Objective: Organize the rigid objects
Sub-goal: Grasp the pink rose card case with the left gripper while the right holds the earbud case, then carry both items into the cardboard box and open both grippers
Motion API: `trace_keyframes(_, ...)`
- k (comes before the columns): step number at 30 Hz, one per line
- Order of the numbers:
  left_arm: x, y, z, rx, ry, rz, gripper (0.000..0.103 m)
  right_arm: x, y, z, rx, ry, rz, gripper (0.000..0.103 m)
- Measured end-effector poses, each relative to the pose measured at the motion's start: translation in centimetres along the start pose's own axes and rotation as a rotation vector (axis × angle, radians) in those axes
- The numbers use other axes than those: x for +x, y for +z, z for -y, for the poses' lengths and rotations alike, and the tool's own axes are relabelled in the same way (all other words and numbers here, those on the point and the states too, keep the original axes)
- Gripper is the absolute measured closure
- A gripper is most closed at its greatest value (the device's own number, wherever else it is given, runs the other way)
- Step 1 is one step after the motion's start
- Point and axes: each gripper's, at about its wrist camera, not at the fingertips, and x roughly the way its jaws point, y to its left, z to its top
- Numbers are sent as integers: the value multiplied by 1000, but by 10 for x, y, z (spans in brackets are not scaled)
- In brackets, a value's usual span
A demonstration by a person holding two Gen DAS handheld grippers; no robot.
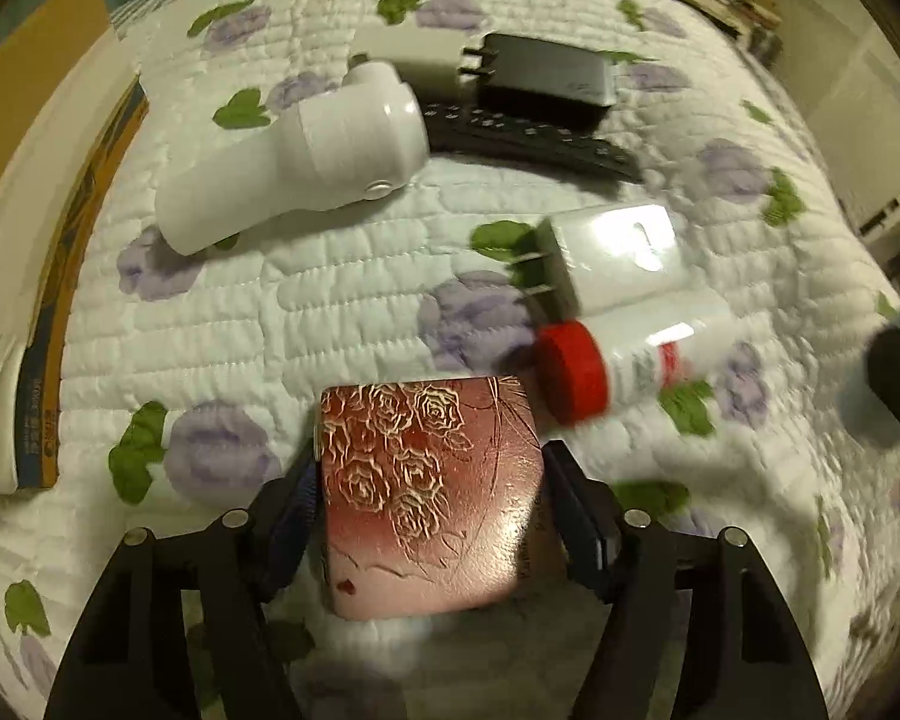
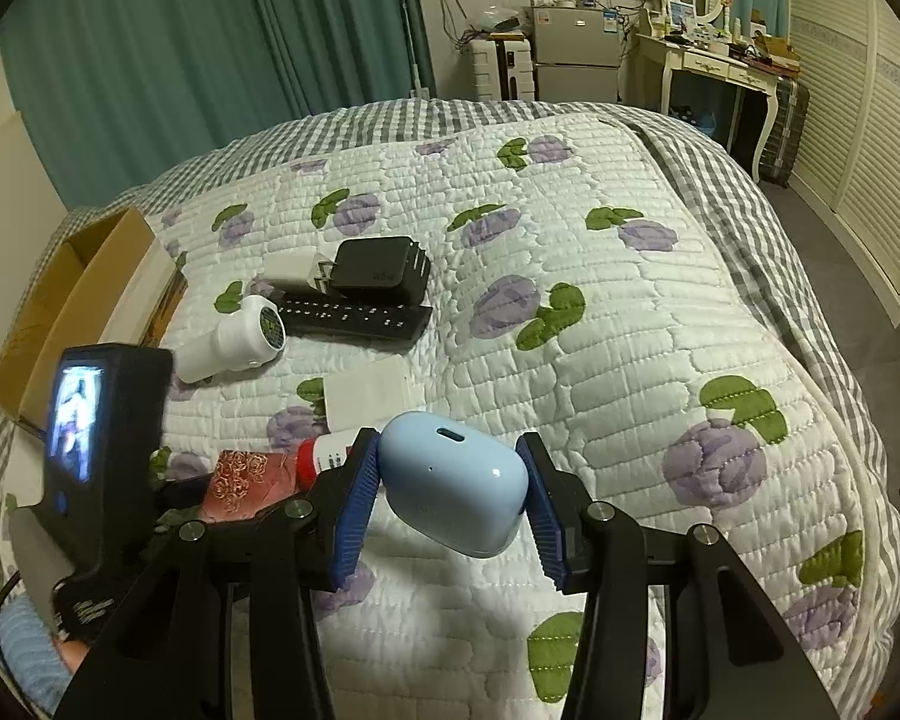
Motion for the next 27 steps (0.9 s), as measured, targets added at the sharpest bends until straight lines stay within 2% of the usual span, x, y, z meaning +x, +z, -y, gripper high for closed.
trace_keyframes(8,-53,-23,-16,-22,-52,65,35,-34,1,-18,-50,-6,37,57)
trace_keyframes(12,-97,-23,-22,-22,-60,151,35,-57,5,-36,-88,11,59,57)
trace_keyframes(15,-138,-10,-36,-36,-60,227,35,-77,12,-54,-140,15,80,57)
trace_keyframes(20,-200,3,-68,-50,-41,347,35,-109,34,-89,-193,50,129,57)
trace_keyframes(23,-226,13,-94,-55,-14,400,35,-122,50,-118,-238,86,153,57)
trace_keyframes(27,-239,25,-133,-55,36,435,35,-127,67,-160,-293,134,169,57)
